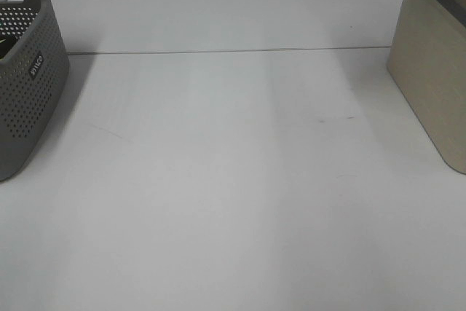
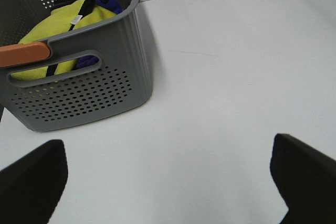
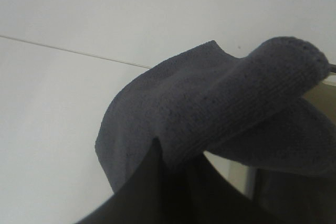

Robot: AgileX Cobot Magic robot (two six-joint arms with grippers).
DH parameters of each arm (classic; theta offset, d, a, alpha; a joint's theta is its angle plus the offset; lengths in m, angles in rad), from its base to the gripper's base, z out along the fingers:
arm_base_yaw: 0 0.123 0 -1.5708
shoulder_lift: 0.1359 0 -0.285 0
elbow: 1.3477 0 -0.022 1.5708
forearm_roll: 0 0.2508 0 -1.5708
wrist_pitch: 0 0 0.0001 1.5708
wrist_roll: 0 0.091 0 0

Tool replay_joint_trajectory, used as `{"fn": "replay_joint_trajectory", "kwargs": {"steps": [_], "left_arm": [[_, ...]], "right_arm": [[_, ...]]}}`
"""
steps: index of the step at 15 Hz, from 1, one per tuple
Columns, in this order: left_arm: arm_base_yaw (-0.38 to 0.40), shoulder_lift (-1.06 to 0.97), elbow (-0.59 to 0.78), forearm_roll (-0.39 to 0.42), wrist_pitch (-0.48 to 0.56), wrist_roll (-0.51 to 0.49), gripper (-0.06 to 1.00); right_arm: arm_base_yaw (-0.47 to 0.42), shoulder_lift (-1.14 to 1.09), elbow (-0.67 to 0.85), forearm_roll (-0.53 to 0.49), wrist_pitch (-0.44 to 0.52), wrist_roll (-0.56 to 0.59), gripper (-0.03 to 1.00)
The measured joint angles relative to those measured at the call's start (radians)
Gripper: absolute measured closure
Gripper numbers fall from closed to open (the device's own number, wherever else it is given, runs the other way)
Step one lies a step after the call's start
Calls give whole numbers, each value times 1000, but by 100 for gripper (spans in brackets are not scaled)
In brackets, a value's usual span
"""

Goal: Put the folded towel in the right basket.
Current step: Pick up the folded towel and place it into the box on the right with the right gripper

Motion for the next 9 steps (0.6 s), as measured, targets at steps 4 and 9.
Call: {"fn": "replay_joint_trajectory", "kwargs": {"steps": [4,9], "left_arm": [[0,0,0,0,0,0,-4],[0,0,0,0,0,0,-4]], "right_arm": [[-280,0,0,59,0,0,93],[-359,39,73,131,-1,3,93]]}}
